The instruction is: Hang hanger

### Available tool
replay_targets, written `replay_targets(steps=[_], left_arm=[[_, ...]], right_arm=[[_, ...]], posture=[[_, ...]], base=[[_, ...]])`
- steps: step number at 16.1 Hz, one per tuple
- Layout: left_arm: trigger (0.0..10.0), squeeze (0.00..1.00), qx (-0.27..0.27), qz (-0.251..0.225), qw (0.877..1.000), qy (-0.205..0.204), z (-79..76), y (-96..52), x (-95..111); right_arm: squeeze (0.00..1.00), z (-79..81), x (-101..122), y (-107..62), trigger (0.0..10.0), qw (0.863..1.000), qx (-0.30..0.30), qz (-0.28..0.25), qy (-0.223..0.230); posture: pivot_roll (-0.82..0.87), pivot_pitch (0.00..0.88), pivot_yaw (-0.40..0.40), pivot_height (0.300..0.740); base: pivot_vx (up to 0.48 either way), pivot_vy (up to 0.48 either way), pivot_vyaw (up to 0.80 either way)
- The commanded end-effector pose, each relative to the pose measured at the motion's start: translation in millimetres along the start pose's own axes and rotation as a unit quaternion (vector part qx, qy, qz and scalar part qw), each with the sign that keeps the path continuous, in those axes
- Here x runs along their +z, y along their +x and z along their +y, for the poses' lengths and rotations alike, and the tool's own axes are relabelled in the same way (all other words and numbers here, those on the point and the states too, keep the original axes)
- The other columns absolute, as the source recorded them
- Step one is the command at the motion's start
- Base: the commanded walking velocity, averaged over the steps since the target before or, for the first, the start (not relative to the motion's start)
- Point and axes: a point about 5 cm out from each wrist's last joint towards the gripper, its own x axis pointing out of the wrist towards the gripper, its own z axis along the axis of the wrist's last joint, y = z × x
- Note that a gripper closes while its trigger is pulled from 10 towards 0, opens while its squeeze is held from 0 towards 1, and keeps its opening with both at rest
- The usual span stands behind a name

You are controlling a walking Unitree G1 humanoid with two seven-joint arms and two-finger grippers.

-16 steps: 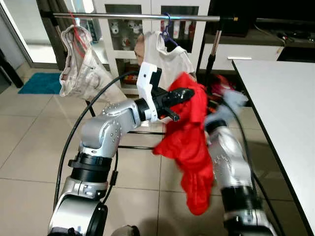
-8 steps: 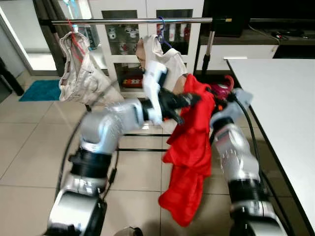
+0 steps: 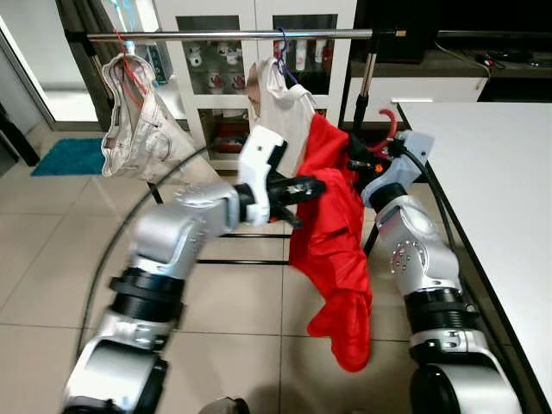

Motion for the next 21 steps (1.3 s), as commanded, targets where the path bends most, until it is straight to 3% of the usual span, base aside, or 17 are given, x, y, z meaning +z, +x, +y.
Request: replay_targets(steps=[1,3,6,8,9,11,13,14,15,16,17,19,21], left_arm=[[10.0,1.0,-0.02,-0.008,0.999,0.024,-6.2,-4.8,10.1],[10.0,1.0,-0.021,-0.018,0.998,0.058,-0.6,-23.3,23.2],[10.0,1.0,0.038,-0.03,0.991,0.122,35.9,-77.5,50.3],[10.0,1.0,0.044,-0.02,0.987,0.154,48.5,-99.5,51.4],[10.0,1.0,0.12,0.034,0.971,0.202,73.6,-120.3,41.9],[10.0,1.0,0.171,0.08,0.958,0.218,96.7,-138.8,20.8],[10.0,1.0,0.166,0.094,0.96,0.207,105.5,-151.5,2.4],[10.0,1.0,0.153,0.085,0.963,0.204,108.7,-159.5,-4.5],[10.0,1.0,0.153,0.065,0.965,0.201,109.8,-161.9,-4.0],[10.0,0.69,0.129,0.023,0.972,0.194,109.2,-164.2,-0.6],[10.0,0.0,0.113,0.01,0.975,0.19,108.3,-164.9,0.2],[10.0,0.0,0.059,0.023,0.978,0.198,105.2,-165.8,-3.7],[10.0,0.0,0.0,0.033,0.984,0.173,100.1,-160.5,-11.8]], right_arm=[[0.0,4.4,8.8,2.8,0.0,1.0,0.022,-0.007,-0.018],[0.0,0.8,11.0,-1.2,0.0,0.998,0.049,0.002,-0.037],[0.0,-9.0,23.1,-9.9,0.0,0.989,0.11,0.024,-0.093],[0.0,-8.7,29.9,-14.5,0.0,0.984,0.148,0.03,-0.1],[0.0,-2.5,38.5,-21.8,0.0,0.973,0.205,0.036,-0.099],[0.0,4.5,51.5,-35.3,0.0,0.954,0.281,0.035,-0.095],[0.0,10.5,62.8,-48.4,0.0,0.935,0.342,0.037,-0.083],[0.0,17.2,69.1,-60.5,0.0,0.914,0.397,0.049,-0.075],[0.0,19.8,70.7,-64.7,0.0,0.905,0.416,0.056,-0.073],[0.0,26.2,72.2,-72.7,0.0,0.884,0.456,0.073,-0.071],[0.0,29.4,72.3,-76.0,0.0,0.875,0.472,0.081,-0.07],[0.0,38.9,72.8,-86.7,0.0,0.847,0.517,0.107,-0.066],[0.0,44.2,73.9,-92.5,0.0,0.833,0.538,0.118,-0.06]], posture=[[-0.12,0.0,0.043,0.74],[-0.09,0.0,0.031,0.74],[-0.09,0.0,0.035,0.74],[-0.1,0.0,0.044,0.74],[-0.11,0.0,0.051,0.74],[-0.12,0.0,0.055,0.74],[-0.13,0.0,0.059,0.74],[-0.13,0.0,0.058,0.74],[-0.13,0.0,0.055,0.74],[-0.13,0.0,0.054,0.74],[-0.13,0.0,0.054,0.74],[-0.13,0.0,0.059,0.74],[-0.13,0.0,0.058,0.74]], base=[[0.0,0.0,0.0],[0.0,0.0,0.0],[0.0,0.0,0.0],[0.0,0.0,0.0],[0.0,0.0,0.0],[0.0,0.0,0.0],[0.0,0.0,0.0],[0.0,0.0,0.0],[0.0,0.0,0.0],[0.0,0.0,0.0],[0.0,0.0,0.0],[0.0,0.0,0.0],[0.0,0.0,0.0]])
